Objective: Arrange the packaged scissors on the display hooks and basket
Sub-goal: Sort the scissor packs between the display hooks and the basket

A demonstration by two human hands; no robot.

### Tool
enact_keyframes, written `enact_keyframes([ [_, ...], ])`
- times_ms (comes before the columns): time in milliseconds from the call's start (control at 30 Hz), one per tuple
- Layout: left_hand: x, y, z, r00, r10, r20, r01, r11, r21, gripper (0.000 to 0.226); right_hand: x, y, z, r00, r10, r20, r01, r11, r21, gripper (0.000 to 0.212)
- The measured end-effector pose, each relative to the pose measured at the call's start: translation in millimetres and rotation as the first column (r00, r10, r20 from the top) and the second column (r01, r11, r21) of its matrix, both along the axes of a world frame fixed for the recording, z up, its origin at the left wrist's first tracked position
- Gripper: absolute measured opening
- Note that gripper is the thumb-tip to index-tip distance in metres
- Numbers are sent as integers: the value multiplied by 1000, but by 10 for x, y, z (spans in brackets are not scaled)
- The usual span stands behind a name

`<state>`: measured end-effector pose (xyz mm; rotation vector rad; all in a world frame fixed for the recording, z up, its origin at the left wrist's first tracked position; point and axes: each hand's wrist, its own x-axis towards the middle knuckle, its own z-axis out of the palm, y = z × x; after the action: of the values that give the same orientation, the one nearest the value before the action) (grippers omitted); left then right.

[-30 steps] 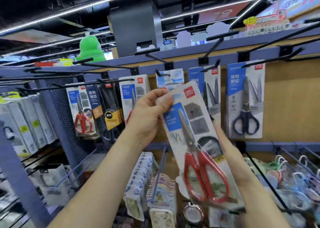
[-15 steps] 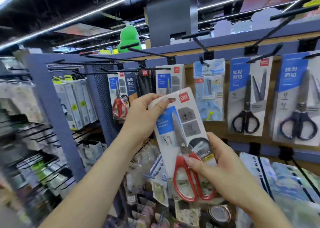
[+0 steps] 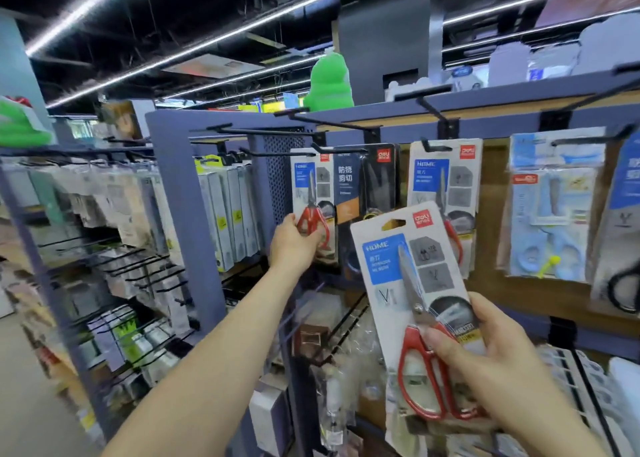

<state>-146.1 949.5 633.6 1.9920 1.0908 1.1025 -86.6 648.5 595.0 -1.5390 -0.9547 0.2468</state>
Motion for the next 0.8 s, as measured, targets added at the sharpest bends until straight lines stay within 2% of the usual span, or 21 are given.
enact_keyframes([
  [133,215,229,-55,1000,-3,7,3,1000,-22,61,-25,177,24,998,-20,-62,20,1000,13,30],
  [200,252,244,-64,998,63,21,-64,997,49,60,-31,263,25,997,-37,-63,38,999,17,30],
  [267,207,178,-49,990,103,95,-111,991,76,51,-49,344,32,996,-52,-73,54,998,26,30],
  [367,39,23,1,954,33,298,-23,999,-39,23,-57,434,45,997,-44,-63,47,998,42,32],
  [433,-127,-61,3,906,-27,422,67,994,-81,11,-48,467,74,999,-42,-3,42,998,47,36],
  [500,-350,-200,10,881,-48,470,100,991,-86,11,-31,470,114,995,-59,77,57,998,32,40],
  [600,-740,-432,14,877,-68,476,107,993,-55,15,-39,444,227,970,-101,220,94,995,41,33],
  [733,-1257,-669,91,880,-61,471,73,997,-8,20,-151,441,396,941,-76,330,56,996,70,57],
  [800,-1497,-777,177,888,-51,457,41,999,33,23,-234,494,453,901,-74,426,51,996,67,54],
])
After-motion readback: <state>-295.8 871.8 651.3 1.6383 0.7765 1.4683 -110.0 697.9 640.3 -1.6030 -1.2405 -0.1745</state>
